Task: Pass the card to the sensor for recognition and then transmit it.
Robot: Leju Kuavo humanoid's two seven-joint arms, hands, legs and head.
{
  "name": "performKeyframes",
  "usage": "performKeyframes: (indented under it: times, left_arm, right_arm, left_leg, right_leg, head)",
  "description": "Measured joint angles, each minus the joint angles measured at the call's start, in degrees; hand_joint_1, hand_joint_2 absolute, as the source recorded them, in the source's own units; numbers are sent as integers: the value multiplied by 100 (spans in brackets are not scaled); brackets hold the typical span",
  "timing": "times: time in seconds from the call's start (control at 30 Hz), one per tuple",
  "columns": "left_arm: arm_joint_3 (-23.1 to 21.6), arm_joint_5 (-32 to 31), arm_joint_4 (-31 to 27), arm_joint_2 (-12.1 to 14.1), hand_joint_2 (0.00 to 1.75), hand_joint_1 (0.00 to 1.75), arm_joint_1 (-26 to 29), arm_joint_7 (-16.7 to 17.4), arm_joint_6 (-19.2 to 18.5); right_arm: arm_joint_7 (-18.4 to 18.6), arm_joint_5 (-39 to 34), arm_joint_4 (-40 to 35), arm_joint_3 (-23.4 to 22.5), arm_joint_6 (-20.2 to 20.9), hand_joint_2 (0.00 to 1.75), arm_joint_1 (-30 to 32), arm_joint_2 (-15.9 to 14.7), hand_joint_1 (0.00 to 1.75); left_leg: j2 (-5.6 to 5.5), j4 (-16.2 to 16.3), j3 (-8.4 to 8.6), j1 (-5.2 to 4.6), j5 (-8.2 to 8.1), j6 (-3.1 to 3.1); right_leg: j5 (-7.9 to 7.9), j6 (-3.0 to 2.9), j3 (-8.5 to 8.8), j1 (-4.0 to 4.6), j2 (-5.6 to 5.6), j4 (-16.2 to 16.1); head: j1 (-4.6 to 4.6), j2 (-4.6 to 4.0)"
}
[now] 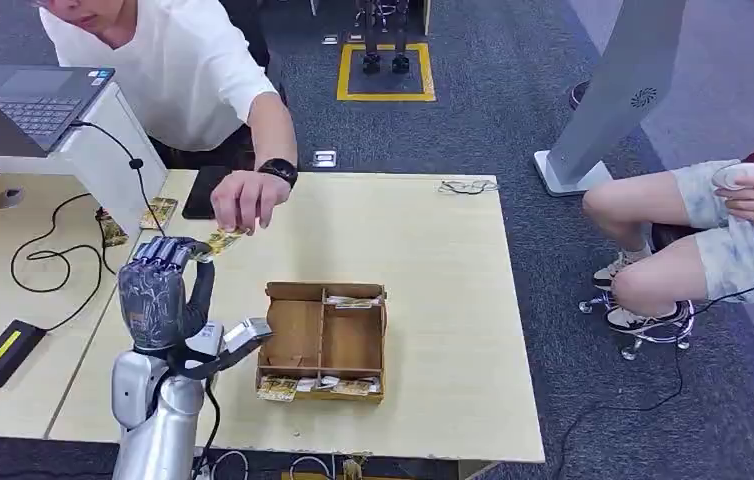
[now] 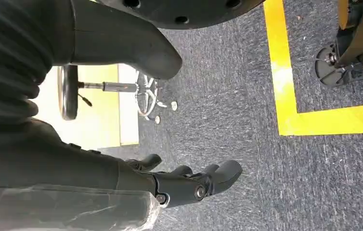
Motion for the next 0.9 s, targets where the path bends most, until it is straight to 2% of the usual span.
performKeyframes:
  times: [0.5,0.7,0.8,0.87,0.9]
  left_arm:
    - [81,260,-13,-15,175,175,1,-87,0]
    - [114,59,-13,-15,175,175,-1,-48,0]
    - [293,-479,-2,-24,175,175,-66,140,0]
    - [429,-1009,29,-26,175,175,-182,646,0]
    - [427,-1238,48,31,175,175,-234,1096,0]
  right_arm:
    - [-20,0,0,4,4,175,-1,-7,0]
    - [-20,4,0,4,4,175,-1,-15,0]
    - [-9,9,0,4,7,175,-1,-17,0]
    - [-37,20,0,4,37,175,-6,-20,0]
    - [-44,35,0,4,50,175,-9,-20,0]
  left_leg:
    - [0,0,0,0,1,-1]
    - [0,0,0,0,1,-1]
    - [0,0,0,0,1,-1]
    - [-1,0,-1,0,2,-1]
    - [0,0,0,0,2,-2]
  right_leg:
    - [0,0,0,0,0,0]
    - [0,0,0,0,0,0]
    - [0,0,-1,0,0,0]
    - [1,0,0,0,-1,0]
    - [2,0,1,0,0,1]
  head:
    - [-2,0]
    - [-2,0]
    - [-2,0]
    - [0,0]
    - [-2,0]
